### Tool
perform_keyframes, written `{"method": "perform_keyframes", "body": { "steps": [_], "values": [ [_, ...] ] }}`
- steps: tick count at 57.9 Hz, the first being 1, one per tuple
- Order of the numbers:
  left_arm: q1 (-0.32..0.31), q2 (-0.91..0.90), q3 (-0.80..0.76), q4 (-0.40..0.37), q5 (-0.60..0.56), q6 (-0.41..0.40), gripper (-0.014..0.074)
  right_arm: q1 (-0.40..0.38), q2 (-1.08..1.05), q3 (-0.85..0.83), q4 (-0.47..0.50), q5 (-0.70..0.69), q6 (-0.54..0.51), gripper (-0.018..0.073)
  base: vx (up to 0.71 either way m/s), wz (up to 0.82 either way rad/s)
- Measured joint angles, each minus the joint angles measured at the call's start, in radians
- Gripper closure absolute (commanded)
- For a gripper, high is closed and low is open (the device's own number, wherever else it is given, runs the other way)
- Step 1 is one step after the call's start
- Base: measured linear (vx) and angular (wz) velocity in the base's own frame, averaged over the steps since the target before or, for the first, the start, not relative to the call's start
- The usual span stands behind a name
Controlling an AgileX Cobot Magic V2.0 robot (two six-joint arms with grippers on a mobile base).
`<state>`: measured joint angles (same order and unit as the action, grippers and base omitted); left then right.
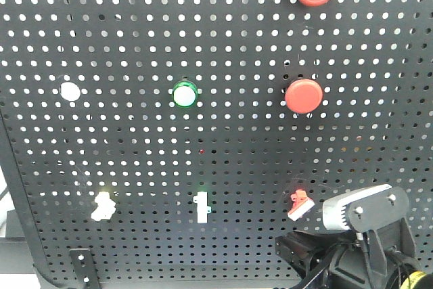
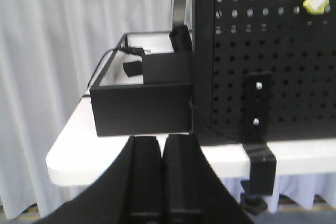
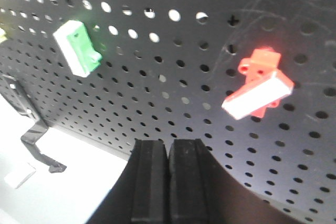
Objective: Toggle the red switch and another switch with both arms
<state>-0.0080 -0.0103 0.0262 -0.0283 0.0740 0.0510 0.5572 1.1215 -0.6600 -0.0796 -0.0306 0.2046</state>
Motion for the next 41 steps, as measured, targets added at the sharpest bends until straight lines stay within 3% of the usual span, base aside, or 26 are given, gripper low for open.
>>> {"method": "perform_keyframes", "body": {
  "steps": [41],
  "values": [
    [0.0, 0.0, 0.0, -0.001, -0.023, 0.0, 0.0594, 0.0, 0.0, 0.0, 0.0, -0.001, 0.0, 0.0566, 0.0, 0.0]
  ]
}}
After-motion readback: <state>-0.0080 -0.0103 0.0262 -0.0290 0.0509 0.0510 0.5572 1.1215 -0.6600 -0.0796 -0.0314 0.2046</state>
